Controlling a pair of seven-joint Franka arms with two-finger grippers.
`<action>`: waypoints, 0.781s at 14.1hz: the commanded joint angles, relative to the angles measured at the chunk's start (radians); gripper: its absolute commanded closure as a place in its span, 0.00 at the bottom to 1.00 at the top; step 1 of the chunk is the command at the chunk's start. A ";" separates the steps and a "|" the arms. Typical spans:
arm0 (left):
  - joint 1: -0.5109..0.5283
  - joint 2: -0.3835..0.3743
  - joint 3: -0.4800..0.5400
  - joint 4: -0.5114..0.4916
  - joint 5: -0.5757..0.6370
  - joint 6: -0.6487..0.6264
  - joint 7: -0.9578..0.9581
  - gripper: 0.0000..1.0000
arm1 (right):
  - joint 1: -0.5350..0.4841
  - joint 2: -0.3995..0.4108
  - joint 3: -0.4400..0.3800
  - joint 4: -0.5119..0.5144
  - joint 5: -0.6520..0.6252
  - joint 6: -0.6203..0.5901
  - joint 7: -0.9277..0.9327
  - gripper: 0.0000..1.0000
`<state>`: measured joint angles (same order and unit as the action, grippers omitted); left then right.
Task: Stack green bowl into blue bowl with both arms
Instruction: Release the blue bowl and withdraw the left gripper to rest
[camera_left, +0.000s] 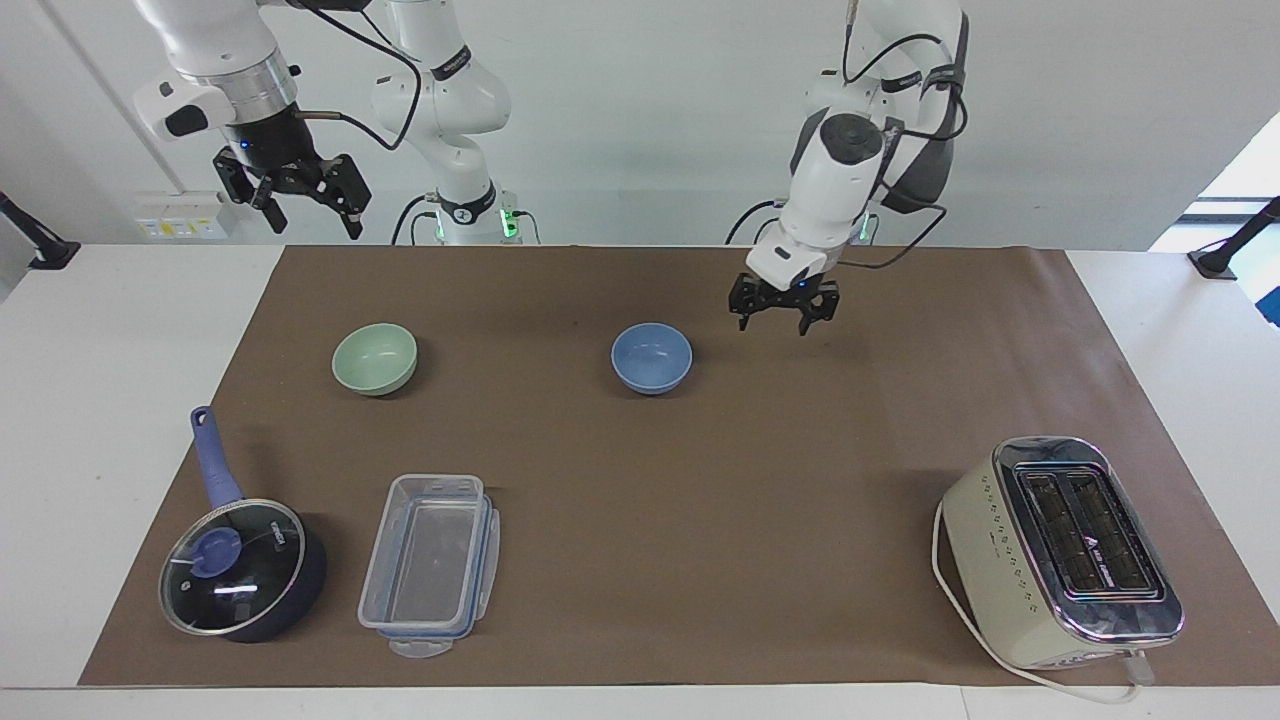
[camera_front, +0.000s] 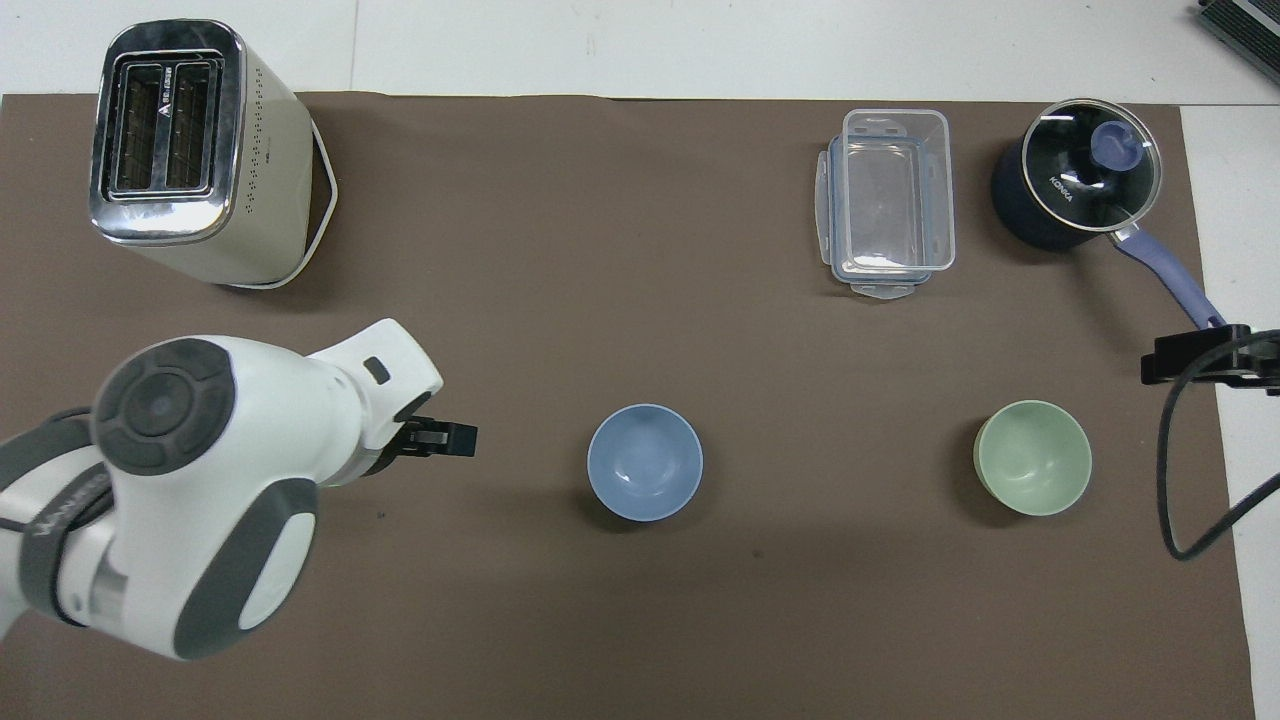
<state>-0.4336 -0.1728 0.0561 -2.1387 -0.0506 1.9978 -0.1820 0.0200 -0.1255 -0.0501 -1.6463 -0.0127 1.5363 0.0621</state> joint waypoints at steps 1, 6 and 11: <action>0.117 -0.010 -0.012 0.099 0.020 -0.120 0.160 0.00 | -0.017 -0.032 -0.002 -0.084 0.004 0.053 -0.051 0.00; 0.269 0.021 -0.012 0.345 0.021 -0.278 0.283 0.00 | -0.035 -0.033 -0.002 -0.194 0.004 0.137 -0.086 0.00; 0.338 0.159 -0.010 0.633 0.043 -0.477 0.364 0.00 | -0.074 -0.055 -0.004 -0.387 0.005 0.293 -0.151 0.00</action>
<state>-0.1195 -0.1093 0.0581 -1.6533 -0.0236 1.6182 0.1435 -0.0220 -0.1366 -0.0548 -1.9129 -0.0137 1.7377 -0.0280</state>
